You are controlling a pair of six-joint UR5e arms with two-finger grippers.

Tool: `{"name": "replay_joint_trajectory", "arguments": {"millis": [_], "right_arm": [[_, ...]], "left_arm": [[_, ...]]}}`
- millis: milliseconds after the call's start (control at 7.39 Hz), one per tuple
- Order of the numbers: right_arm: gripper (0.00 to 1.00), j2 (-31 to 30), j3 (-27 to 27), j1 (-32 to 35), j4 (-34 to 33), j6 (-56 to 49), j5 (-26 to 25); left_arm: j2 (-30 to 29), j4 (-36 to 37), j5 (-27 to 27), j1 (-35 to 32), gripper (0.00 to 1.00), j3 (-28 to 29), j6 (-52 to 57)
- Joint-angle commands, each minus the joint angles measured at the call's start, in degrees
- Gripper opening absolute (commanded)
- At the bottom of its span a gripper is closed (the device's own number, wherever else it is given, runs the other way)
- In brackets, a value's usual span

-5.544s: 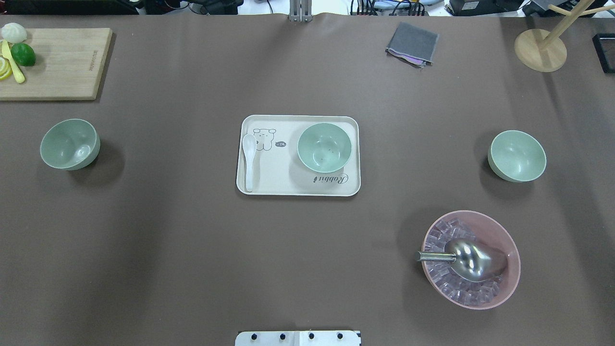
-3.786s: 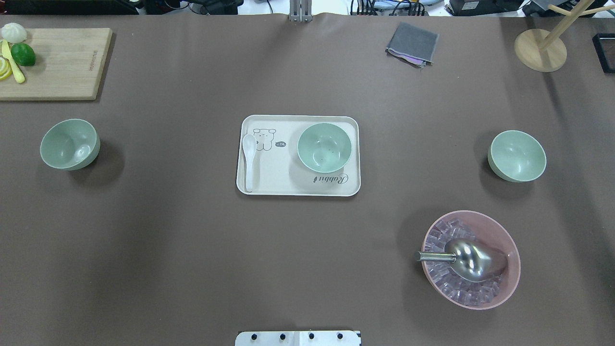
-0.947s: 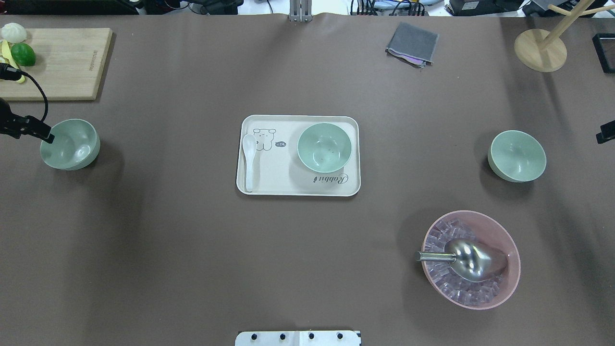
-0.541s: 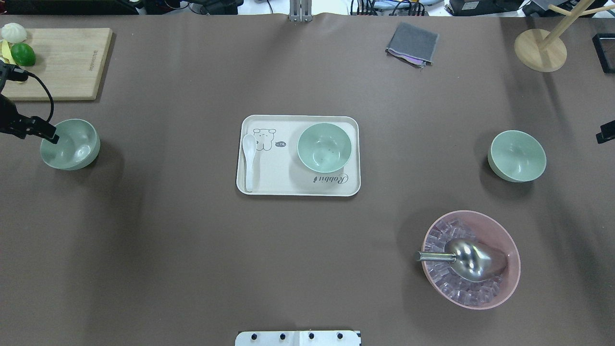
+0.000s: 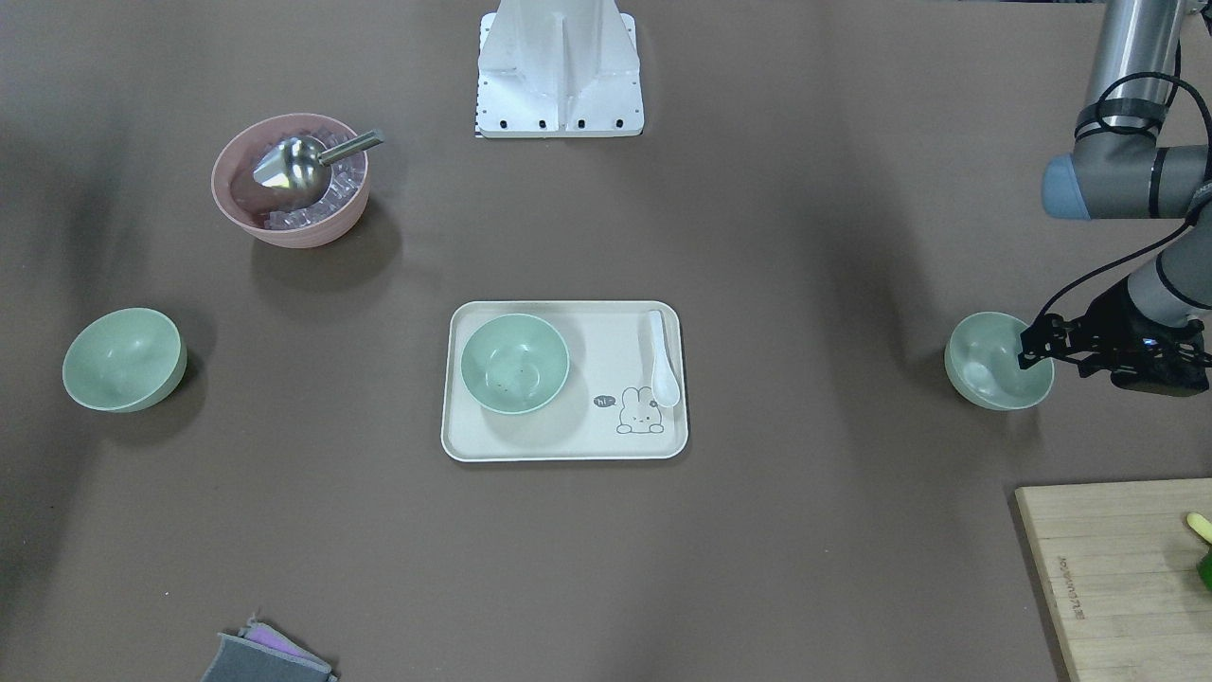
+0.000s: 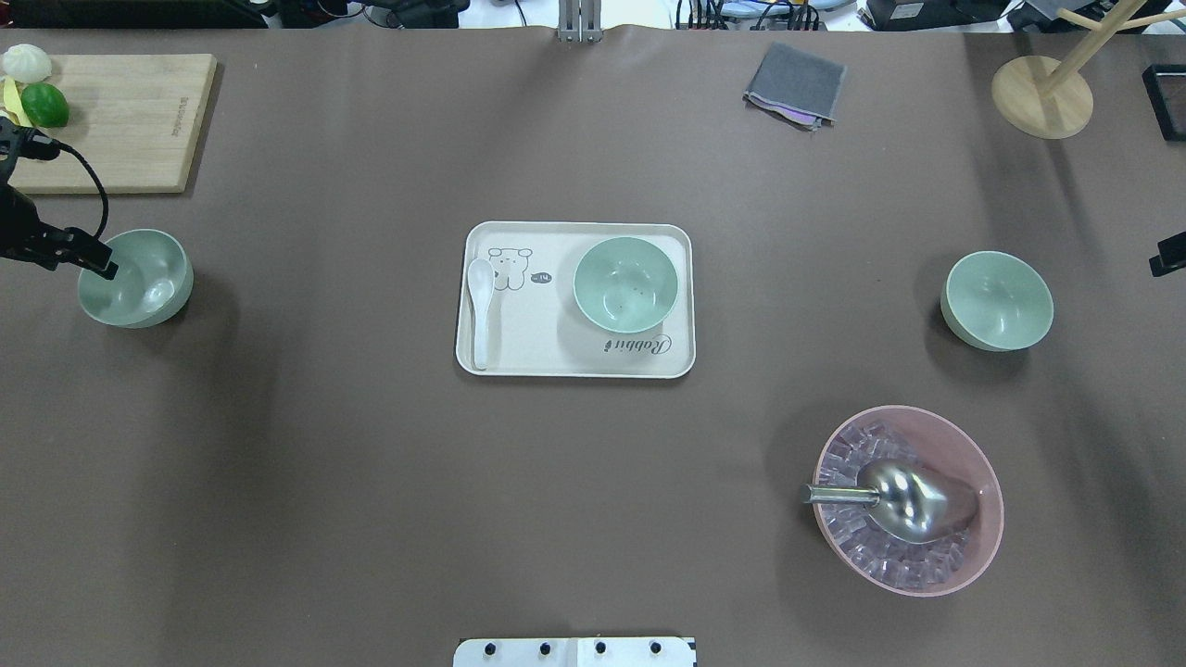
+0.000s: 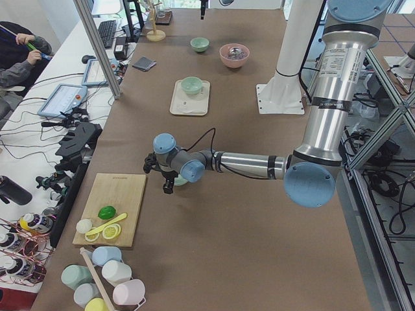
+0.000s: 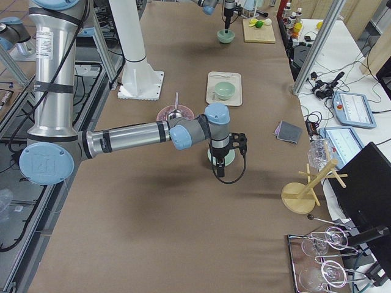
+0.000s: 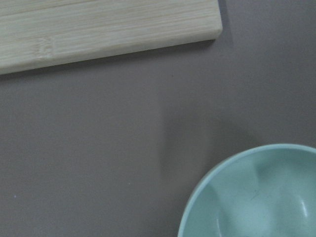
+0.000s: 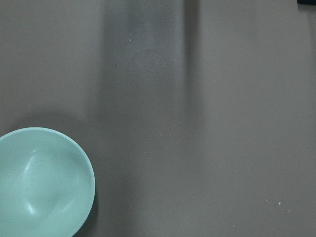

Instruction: Stack green bowls together

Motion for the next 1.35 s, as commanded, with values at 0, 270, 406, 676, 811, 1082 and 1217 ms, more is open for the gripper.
{"name": "replay_joint_trajectory", "arguments": {"millis": [0,270,406,676,811,1082,1217], "right_arm": [[1.00,0.0,0.0,0.0,0.0,0.0,0.0],[1.00,0.0,0.1,0.0,0.0,0.3,0.0],[1.00,0.1,0.1,0.0,0.1,0.7,0.1],[1.00,0.1,0.3,0.0,0.0,0.7,0.1],[1.00,0.2,0.4,0.0,0.0,1.0,0.1],[1.00,0.4,0.4,-0.1,0.0,1.1,0.1],[1.00,0.4,0.4,0.0,0.0,1.1,0.2]], "left_arm": [[0.1,-0.8,-0.5,0.0,0.17,0.0,0.0],[0.1,-0.9,-0.6,0.0,0.00,-0.9,-0.1],[0.1,-0.8,-0.7,0.0,0.00,-1.4,-0.1],[0.1,-0.5,-6.9,0.0,0.00,-2.6,-0.3],[0.1,0.0,-7.6,0.0,0.00,-4.5,-0.6],[-1.7,0.0,-7.4,0.0,0.00,-7.7,-11.0],[-2.5,0.1,-6.9,1.6,0.00,-9.8,-16.9]]}}
